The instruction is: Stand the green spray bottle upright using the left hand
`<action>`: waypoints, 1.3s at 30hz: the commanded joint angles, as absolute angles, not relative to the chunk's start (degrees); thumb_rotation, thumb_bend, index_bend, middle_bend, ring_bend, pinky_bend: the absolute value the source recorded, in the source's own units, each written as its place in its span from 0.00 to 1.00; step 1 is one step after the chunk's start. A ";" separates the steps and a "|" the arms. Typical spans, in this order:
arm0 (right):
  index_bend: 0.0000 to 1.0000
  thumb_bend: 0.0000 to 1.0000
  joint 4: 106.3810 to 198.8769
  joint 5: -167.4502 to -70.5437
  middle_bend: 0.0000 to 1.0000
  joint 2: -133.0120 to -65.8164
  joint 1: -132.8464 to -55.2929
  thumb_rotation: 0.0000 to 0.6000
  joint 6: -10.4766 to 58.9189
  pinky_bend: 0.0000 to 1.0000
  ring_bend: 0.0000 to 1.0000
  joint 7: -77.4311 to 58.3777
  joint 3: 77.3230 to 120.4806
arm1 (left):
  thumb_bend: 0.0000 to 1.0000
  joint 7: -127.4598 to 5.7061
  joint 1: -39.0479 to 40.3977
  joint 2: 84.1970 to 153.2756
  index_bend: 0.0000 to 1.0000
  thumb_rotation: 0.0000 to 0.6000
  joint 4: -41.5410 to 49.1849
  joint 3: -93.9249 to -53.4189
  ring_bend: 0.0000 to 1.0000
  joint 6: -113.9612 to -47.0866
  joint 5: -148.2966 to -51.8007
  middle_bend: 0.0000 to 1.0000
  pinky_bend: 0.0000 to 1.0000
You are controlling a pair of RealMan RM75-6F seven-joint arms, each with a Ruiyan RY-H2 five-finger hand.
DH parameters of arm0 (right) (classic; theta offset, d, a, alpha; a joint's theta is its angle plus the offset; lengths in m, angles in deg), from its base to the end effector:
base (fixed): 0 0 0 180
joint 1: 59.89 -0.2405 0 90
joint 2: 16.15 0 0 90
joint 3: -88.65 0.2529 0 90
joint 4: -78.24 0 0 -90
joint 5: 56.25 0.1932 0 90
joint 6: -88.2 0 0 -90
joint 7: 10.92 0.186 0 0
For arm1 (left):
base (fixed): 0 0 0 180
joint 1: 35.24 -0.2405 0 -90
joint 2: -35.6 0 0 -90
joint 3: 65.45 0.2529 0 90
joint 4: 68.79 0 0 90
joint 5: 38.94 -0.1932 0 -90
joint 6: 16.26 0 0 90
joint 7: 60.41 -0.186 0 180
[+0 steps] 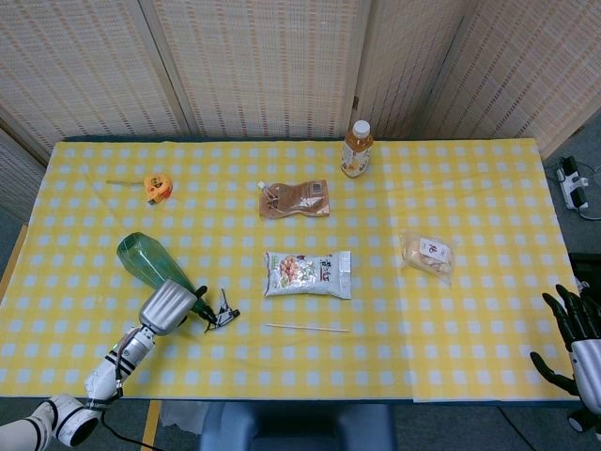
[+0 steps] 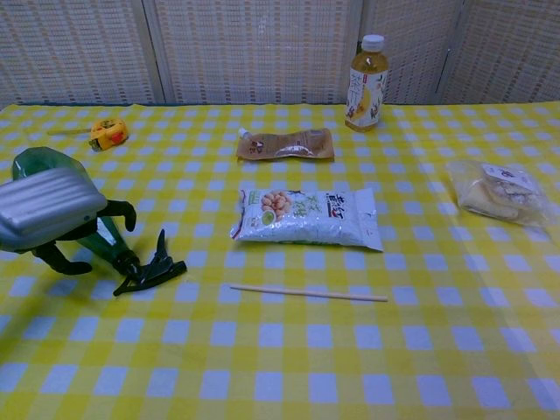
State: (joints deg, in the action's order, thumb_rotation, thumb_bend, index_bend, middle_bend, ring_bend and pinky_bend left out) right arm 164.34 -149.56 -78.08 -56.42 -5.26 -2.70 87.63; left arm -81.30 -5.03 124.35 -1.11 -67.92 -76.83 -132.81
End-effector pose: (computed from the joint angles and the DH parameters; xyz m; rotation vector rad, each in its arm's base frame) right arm -0.3224 -0.1629 0.1966 1.3789 -0.8901 0.9111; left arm -0.2210 0.3289 -0.0120 -2.0576 -0.3900 -0.6932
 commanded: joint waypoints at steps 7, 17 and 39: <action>0.00 0.30 164.28 -148.97 0.00 -78.06 -56.34 1.00 -4.83 0.00 0.00 -2.87 87.77 | 0.25 -77.75 -3.93 126.95 0.48 1.00 -6.64 -66.87 1.00 -77.31 -132.28 1.00 1.00; 0.00 0.30 164.46 -149.11 0.00 -77.95 -56.25 1.00 -4.86 0.00 0.00 -2.84 87.75 | 0.36 -69.11 -4.75 130.04 0.69 1.00 -12.16 -66.94 1.00 -89.05 -135.74 1.00 1.00; 0.00 0.30 164.55 -149.65 0.00 -77.62 -55.73 1.00 -6.12 0.00 0.00 -2.14 87.87 | 0.46 -58.91 -12.46 107.51 0.72 1.00 33.31 -76.07 1.00 -100.67 -124.04 1.00 1.00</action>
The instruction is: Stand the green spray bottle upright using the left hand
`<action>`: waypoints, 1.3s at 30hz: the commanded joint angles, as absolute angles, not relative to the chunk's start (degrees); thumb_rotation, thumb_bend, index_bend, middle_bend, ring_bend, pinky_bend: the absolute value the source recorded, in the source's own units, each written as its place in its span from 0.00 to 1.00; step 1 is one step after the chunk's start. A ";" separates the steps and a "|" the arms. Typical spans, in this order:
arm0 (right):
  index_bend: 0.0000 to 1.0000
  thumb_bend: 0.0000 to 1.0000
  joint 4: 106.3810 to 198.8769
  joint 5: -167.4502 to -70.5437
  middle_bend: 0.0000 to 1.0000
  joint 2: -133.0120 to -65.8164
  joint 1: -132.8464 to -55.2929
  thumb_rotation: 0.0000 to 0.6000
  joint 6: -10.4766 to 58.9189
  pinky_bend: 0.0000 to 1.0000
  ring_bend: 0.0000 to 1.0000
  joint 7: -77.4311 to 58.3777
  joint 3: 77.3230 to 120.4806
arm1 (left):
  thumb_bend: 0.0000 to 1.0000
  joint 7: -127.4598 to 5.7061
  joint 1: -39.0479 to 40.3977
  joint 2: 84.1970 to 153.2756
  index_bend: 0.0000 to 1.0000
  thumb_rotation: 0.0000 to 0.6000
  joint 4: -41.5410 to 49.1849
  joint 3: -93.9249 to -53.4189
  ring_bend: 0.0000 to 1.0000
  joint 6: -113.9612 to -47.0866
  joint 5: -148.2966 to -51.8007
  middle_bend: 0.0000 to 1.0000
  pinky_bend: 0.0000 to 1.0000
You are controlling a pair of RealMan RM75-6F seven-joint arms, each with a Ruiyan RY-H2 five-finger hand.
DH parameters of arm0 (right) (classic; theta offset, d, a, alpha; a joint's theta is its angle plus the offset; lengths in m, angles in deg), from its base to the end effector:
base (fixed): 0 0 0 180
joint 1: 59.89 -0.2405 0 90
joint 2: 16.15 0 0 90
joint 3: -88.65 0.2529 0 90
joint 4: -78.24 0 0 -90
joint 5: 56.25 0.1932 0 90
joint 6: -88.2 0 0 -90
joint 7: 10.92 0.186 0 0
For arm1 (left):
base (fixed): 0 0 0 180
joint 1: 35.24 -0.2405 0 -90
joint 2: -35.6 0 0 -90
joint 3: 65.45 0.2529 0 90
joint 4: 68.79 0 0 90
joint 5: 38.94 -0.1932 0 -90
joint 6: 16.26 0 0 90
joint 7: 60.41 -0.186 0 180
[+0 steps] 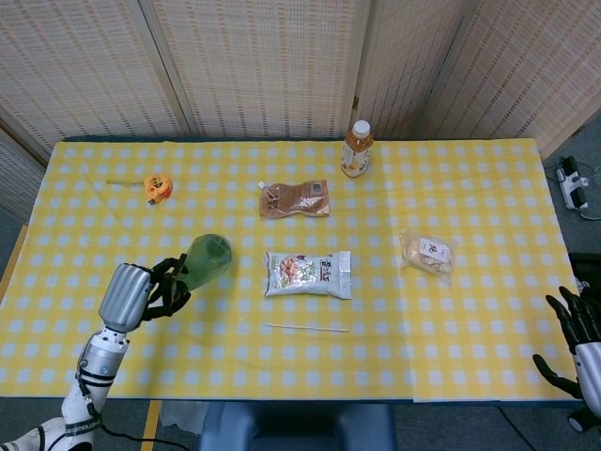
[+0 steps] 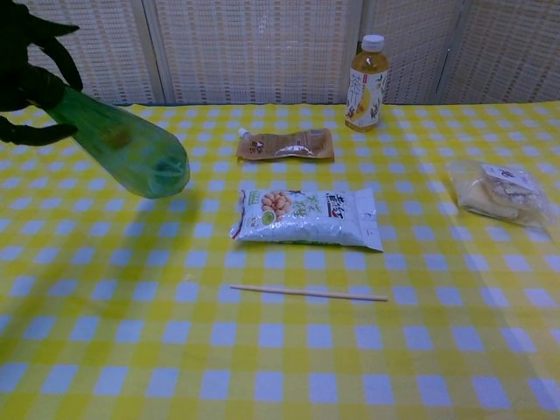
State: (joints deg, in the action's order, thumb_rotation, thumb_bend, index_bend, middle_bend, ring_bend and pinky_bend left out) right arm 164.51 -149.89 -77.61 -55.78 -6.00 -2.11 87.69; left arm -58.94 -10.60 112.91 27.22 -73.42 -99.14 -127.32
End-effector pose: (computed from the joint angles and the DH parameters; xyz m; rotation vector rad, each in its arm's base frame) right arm -0.3218 -0.1594 0.2005 1.3705 -0.8887 0.9188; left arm -0.1577 0.3062 0.1089 -1.5193 -0.8948 -1.4572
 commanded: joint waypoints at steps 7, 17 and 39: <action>0.00 0.30 164.66 -149.34 0.00 -77.84 -55.94 1.00 -5.66 0.00 0.00 -2.62 88.08 | 0.49 -58.07 -12.77 100.09 0.72 1.00 42.14 -77.23 1.00 -94.95 -116.64 1.00 1.00; 0.00 0.30 164.74 -149.35 0.00 -77.92 -55.99 1.00 -5.53 0.00 0.00 -2.93 88.13 | 0.57 -47.92 -8.82 84.01 0.73 1.00 51.27 -79.15 1.00 -74.23 -100.46 1.00 1.00; 0.00 0.30 164.78 -149.68 0.00 -77.84 -55.86 1.00 -5.82 0.00 0.00 -2.79 88.07 | 0.58 -37.94 -6.02 83.08 0.71 1.00 44.14 -80.50 1.00 -63.64 -94.79 1.00 1.00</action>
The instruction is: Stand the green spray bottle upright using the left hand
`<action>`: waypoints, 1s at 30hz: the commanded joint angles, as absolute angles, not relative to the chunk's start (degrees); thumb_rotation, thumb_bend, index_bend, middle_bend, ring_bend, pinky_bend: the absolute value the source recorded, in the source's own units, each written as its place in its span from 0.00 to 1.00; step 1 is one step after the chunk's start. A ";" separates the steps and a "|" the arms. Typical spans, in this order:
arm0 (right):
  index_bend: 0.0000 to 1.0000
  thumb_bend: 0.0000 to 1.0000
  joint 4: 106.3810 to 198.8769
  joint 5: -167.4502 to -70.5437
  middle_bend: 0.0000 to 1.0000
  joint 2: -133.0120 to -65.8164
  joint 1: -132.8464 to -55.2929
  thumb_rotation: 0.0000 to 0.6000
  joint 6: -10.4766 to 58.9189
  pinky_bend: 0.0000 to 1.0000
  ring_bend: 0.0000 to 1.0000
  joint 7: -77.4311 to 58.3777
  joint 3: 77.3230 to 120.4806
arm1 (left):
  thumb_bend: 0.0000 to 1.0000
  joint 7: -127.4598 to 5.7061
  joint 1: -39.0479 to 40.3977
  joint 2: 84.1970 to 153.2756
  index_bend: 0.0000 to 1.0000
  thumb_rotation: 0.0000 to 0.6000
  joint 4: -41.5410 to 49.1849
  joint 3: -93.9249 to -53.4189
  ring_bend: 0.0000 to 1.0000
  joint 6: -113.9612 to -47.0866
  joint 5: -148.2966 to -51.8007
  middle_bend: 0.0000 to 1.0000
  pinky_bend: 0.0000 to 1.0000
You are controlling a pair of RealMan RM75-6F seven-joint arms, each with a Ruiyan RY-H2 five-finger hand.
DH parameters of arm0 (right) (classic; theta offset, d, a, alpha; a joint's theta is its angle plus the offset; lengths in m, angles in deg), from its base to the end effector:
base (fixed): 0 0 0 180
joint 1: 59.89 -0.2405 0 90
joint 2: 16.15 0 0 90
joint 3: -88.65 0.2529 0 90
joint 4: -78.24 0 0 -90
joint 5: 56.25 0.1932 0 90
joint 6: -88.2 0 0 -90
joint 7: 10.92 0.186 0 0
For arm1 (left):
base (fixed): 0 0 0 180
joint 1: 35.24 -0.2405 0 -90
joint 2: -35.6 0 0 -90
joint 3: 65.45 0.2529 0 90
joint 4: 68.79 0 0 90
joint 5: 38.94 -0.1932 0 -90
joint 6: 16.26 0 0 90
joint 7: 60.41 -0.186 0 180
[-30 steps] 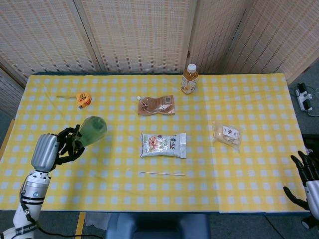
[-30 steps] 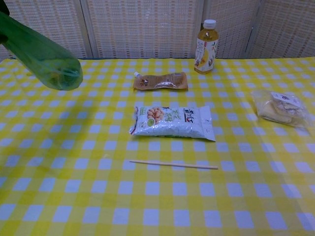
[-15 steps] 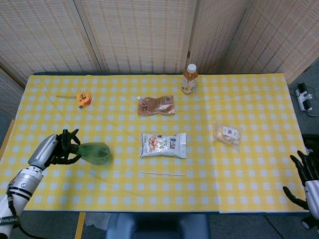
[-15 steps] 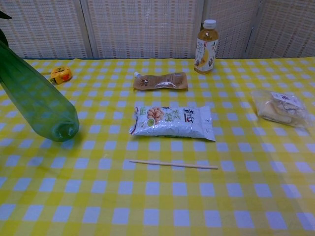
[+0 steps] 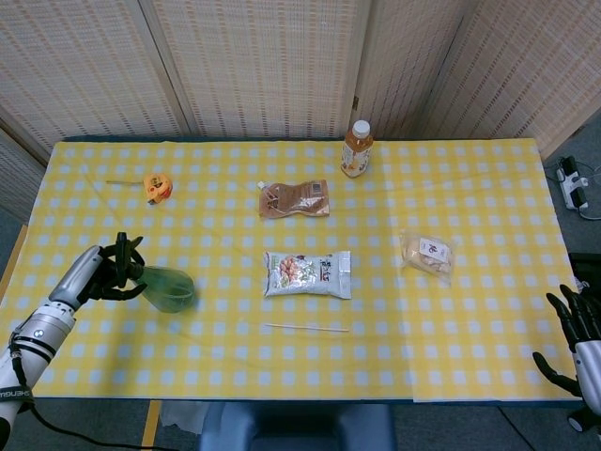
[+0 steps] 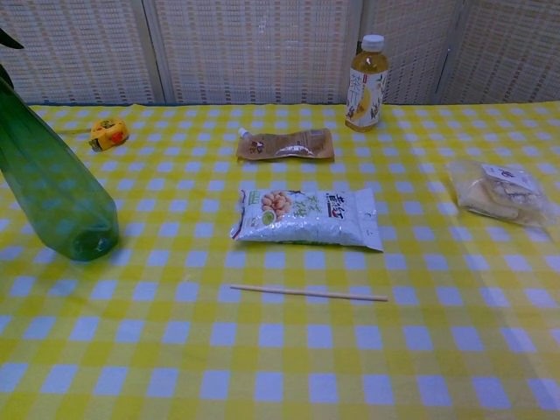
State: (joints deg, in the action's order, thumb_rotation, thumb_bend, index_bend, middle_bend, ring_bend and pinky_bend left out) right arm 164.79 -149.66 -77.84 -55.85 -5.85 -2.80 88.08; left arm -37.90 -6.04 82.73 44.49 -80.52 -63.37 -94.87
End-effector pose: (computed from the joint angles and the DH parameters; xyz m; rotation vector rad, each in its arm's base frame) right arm -0.3211 -0.1612 0.1999 1.3658 -0.8824 0.9177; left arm -0.1999 0.3331 0.1665 -1.3101 -1.6749 -1.0978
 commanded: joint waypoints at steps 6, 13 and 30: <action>0.00 0.30 164.83 -149.79 0.00 -77.80 -55.78 1.00 -6.04 0.00 0.00 -2.76 88.06 | 0.48 -38.84 -5.92 83.81 0.69 1.00 43.57 -80.15 1.00 -63.94 -95.34 1.00 1.00; 0.00 0.30 164.82 -149.92 0.00 -77.75 -55.69 1.00 -6.25 0.00 0.00 -2.70 88.04 | 0.37 -41.25 -5.07 83.79 0.51 1.00 42.80 -78.96 1.00 -62.32 -95.19 1.00 1.00; 0.00 0.31 164.71 -150.18 0.00 -77.87 -55.73 1.00 -6.27 0.00 0.00 -2.75 87.98 | 0.12 -39.66 -5.68 83.64 0.15 1.00 42.58 -79.59 1.00 -63.14 -94.81 1.00 1.00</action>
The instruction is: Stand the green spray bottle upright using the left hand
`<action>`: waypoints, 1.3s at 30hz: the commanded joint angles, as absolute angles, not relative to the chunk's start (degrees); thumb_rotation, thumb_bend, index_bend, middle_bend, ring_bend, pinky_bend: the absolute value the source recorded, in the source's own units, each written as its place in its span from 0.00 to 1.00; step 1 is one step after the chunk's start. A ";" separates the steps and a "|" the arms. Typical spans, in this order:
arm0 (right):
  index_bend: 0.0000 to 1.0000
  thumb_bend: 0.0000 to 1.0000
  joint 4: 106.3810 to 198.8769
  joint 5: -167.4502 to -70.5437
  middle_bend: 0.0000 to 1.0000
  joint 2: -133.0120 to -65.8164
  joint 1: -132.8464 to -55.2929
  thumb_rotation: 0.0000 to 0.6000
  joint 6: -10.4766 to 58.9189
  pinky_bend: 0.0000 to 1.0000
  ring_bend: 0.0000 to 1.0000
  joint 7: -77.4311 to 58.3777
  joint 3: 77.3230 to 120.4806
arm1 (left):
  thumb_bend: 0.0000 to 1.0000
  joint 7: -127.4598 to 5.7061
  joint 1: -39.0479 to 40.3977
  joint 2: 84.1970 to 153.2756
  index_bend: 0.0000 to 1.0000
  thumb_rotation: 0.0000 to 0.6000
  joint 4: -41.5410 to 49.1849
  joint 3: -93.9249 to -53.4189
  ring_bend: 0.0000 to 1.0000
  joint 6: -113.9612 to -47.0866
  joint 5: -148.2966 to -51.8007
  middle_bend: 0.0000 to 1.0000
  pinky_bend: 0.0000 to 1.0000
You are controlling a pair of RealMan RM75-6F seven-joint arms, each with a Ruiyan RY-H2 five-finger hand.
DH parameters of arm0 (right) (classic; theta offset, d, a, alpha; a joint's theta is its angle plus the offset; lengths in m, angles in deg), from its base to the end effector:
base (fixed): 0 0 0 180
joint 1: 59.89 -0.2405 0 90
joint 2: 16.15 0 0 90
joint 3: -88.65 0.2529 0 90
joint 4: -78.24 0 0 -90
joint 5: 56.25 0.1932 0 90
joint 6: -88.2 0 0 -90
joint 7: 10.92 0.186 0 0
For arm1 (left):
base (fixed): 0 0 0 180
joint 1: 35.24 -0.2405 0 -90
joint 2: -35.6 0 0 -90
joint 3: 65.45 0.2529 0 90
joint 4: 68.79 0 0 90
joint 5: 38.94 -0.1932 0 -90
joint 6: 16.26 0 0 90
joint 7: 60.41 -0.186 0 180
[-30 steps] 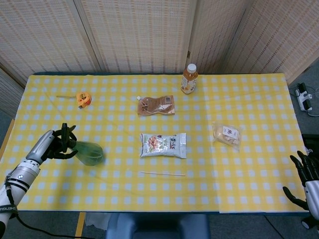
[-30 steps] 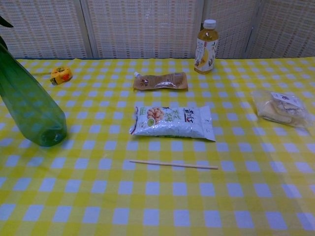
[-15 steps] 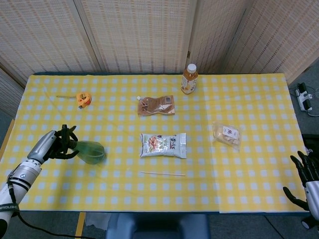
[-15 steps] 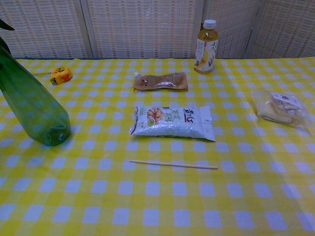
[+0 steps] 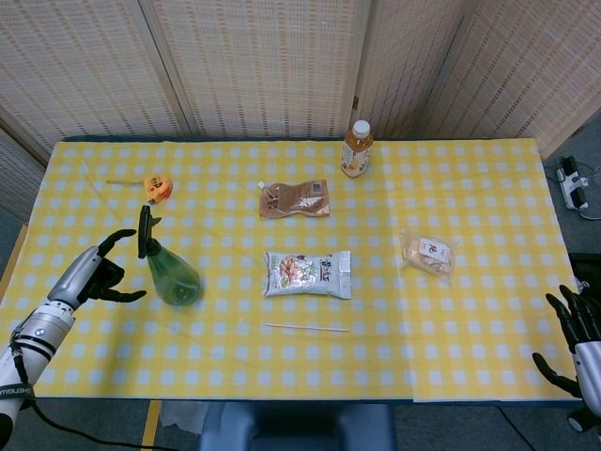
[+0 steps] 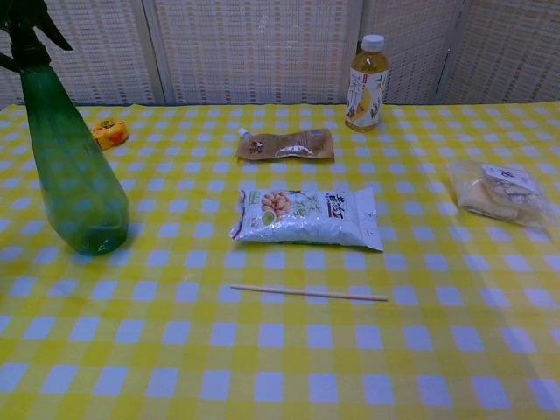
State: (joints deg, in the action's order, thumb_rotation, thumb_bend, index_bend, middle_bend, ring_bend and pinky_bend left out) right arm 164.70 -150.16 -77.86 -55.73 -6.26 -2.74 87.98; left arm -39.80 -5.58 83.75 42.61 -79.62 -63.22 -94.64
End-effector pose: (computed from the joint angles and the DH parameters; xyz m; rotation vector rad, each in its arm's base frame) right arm -0.3197 -0.1601 0.1999 1.3703 -0.8777 0.9243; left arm -0.2082 0.3357 0.1639 -1.3258 -1.6441 -1.0593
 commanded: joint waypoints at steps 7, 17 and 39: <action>0.00 0.31 164.75 -150.26 0.00 -77.83 -55.68 1.00 -6.39 0.00 0.00 -2.75 87.96 | 0.13 -39.12 -6.10 83.21 0.14 1.00 42.69 -79.71 1.00 -63.46 -95.38 1.00 1.00; 0.00 0.30 164.77 -150.37 0.00 -77.58 -55.48 1.00 -6.88 0.00 0.00 -2.26 87.97 | 0.12 -40.30 -9.60 83.35 0.13 1.00 37.95 -78.48 1.00 -69.59 -98.79 1.00 1.00; 0.00 0.30 165.49 -153.01 0.00 -78.35 -55.81 1.00 -7.19 0.00 0.00 -4.45 87.06 | 0.09 -64.93 -28.67 101.78 0.01 1.00 18.97 -65.63 0.00 -102.86 -120.77 0.00 0.00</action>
